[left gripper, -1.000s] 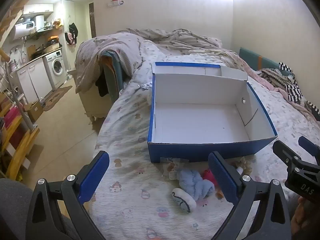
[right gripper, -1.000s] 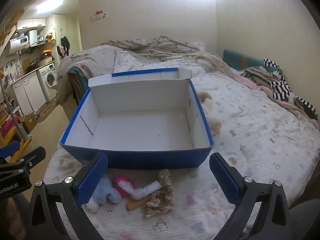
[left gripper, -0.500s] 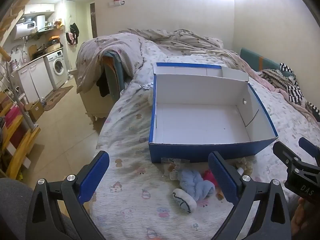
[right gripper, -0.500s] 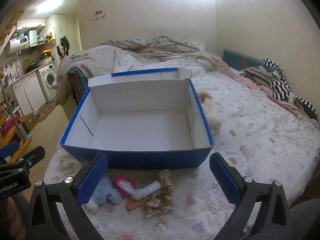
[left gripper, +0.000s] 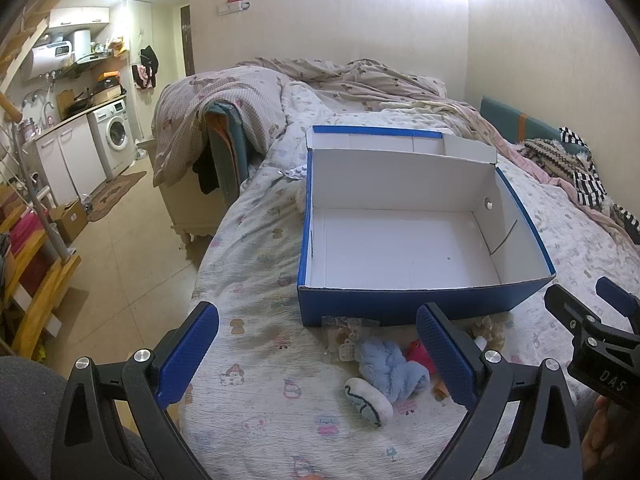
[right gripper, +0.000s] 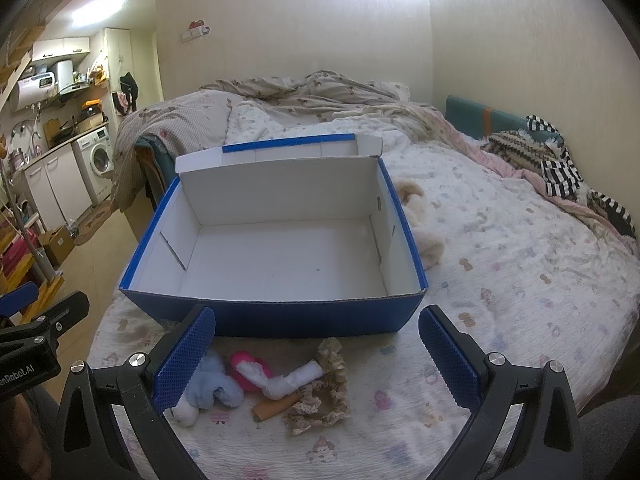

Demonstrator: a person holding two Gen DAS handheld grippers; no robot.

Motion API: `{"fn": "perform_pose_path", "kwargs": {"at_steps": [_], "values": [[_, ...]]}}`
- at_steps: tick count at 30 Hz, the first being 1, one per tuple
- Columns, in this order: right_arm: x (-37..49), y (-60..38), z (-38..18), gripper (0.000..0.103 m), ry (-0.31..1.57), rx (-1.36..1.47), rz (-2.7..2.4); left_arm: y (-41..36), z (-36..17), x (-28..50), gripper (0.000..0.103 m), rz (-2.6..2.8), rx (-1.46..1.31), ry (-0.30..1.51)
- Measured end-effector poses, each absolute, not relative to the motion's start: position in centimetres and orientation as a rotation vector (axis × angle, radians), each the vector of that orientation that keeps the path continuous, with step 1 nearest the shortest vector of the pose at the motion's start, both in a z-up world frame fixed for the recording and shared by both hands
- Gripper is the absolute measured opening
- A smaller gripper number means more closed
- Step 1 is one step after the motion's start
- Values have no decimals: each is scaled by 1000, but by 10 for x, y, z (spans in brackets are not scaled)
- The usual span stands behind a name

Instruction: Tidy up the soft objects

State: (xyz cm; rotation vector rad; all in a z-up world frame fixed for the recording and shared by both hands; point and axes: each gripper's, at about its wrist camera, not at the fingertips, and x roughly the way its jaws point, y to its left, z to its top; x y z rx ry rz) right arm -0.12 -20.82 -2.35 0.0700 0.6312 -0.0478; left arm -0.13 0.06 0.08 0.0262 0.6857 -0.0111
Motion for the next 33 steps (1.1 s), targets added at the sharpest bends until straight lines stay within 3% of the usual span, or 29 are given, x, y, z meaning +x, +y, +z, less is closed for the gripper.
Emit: {"fn": "perform_pose_path", "kwargs": {"at_steps": [33], "values": [[4,-205,-26,103,648,89,-48,3,6,1,99,-7,26,686]]}}
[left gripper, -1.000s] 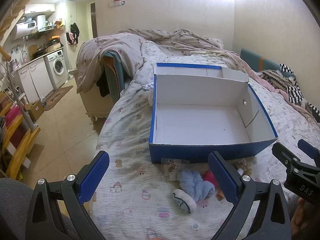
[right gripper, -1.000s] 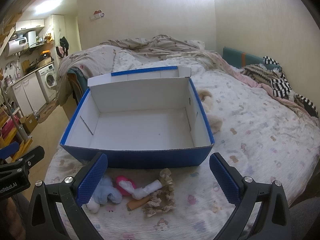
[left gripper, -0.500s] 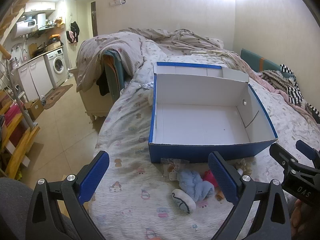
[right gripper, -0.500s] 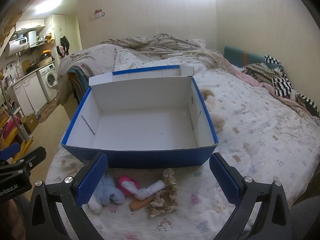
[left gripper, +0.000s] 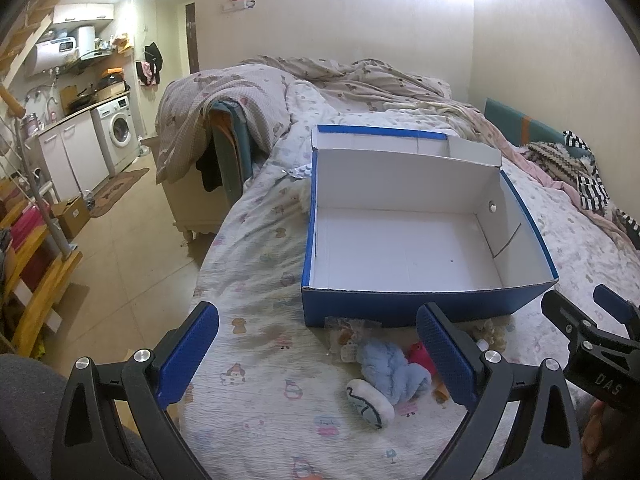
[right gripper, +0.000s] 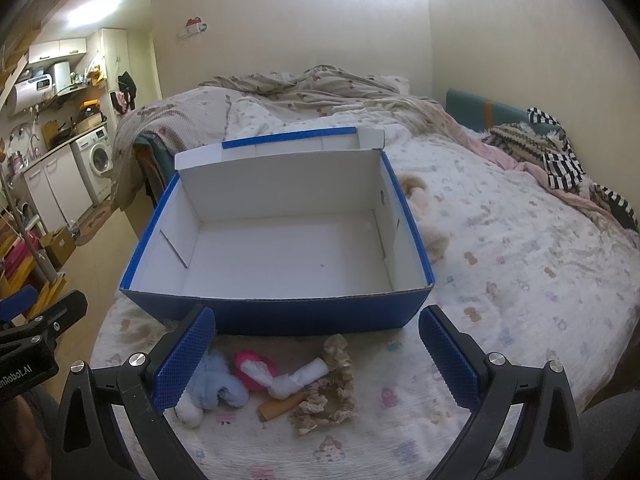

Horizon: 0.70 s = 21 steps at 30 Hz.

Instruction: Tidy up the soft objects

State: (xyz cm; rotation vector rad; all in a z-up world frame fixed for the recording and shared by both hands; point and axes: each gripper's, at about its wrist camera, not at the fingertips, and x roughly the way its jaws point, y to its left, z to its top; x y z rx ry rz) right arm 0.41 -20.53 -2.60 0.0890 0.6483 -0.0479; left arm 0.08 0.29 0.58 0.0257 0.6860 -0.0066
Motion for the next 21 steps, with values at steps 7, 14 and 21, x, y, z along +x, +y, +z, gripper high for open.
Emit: {"fn": "perform_pose_path", "kwargs": {"at_steps": [7,14,21], "values": [[4,-206,-27,103,651,91,-48,5,0,2,99,-4,21,690],[4,-206,-27,103,651,91,-49,5,0,2,99,-3,21,690],[3,-206,-28,103,651,91,-49,5,-2,3,99,-2,18,691]]}}
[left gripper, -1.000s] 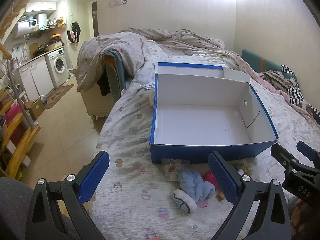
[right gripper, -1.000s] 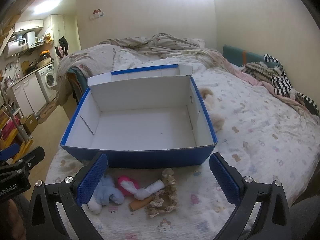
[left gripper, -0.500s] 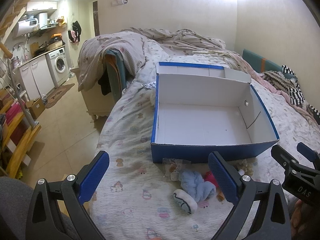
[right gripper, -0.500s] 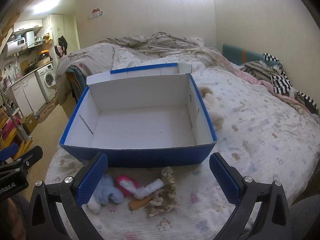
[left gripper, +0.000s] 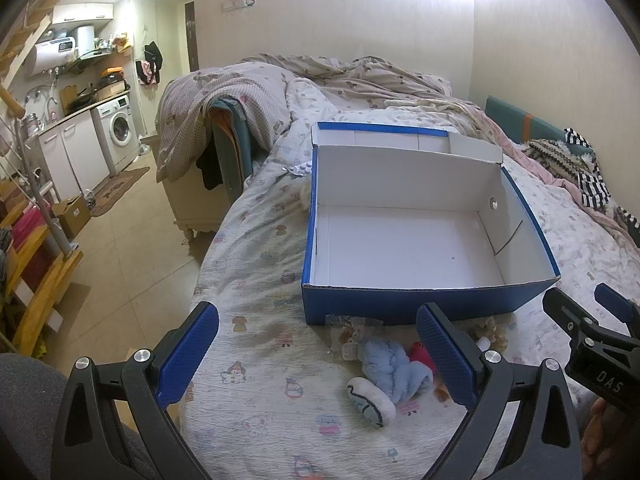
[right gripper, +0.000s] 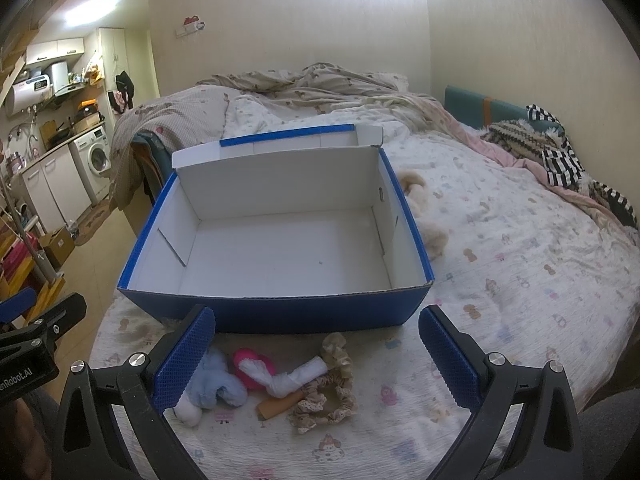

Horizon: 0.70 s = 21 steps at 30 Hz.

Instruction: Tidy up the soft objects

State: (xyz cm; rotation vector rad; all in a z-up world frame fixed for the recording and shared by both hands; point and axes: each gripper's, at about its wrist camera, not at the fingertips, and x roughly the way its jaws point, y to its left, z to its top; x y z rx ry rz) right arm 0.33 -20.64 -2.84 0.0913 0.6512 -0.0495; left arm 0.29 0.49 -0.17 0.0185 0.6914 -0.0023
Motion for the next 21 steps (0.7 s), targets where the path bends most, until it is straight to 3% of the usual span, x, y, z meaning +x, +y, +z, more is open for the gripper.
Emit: {"fn": "perform_pose_path", "kwargs": {"at_steps": [21], "values": [[8,-220,-21,103,639,137,-68,-1,-2,0,99,-11,37,683]]}}
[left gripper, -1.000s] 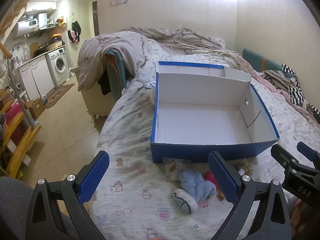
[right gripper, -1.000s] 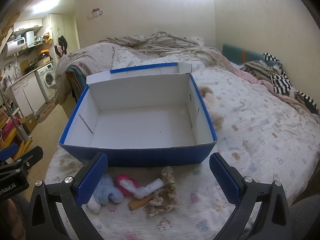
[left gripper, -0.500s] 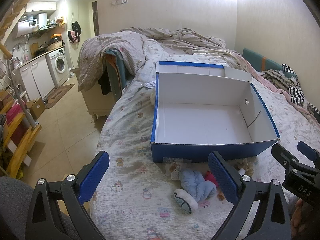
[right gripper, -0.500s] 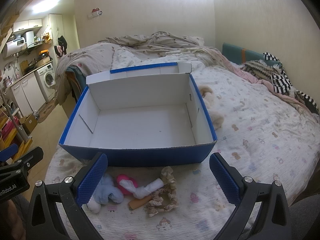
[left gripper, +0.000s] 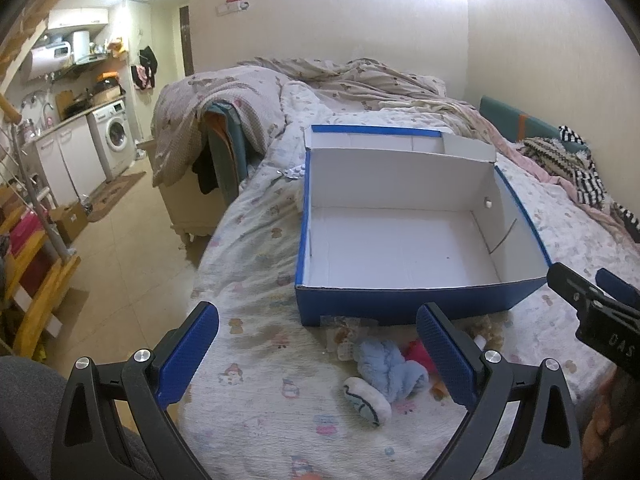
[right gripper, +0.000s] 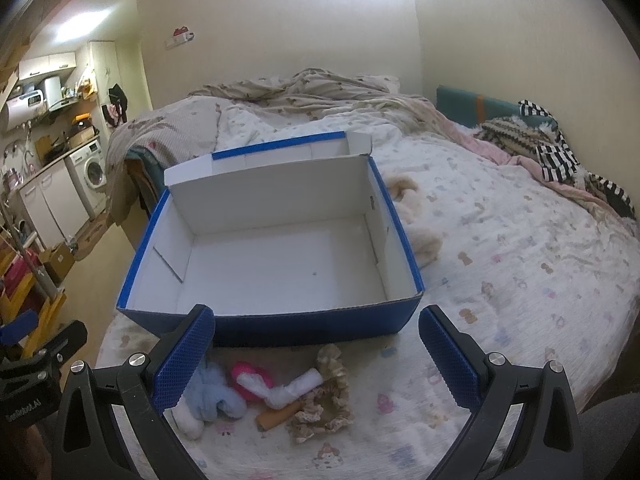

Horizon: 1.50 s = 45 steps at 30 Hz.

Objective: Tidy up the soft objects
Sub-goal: 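Grasp the light blue plush with the left tool while the right tool grasps the beige scrunchie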

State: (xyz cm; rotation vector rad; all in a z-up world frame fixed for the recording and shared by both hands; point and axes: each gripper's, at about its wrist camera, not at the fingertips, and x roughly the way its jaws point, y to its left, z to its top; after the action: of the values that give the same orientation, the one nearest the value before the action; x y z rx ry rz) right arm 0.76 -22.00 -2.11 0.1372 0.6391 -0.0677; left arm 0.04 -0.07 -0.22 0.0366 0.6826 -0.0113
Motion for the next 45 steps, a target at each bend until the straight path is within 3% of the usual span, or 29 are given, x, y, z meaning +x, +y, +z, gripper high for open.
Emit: {"fn": "perform_pose_path", "kwargs": {"at_steps": [16,33,45], "values": [[24,-244,7,103,761,228,-8,8,30,4,99,6,11,663],[82,-242,-62,103,1149,220,107,0,-39,76,99,-102,8,1135],[91,-245,-98,103,1206,287,99,-1,-83,97,94,-95,-77,1284]]}}
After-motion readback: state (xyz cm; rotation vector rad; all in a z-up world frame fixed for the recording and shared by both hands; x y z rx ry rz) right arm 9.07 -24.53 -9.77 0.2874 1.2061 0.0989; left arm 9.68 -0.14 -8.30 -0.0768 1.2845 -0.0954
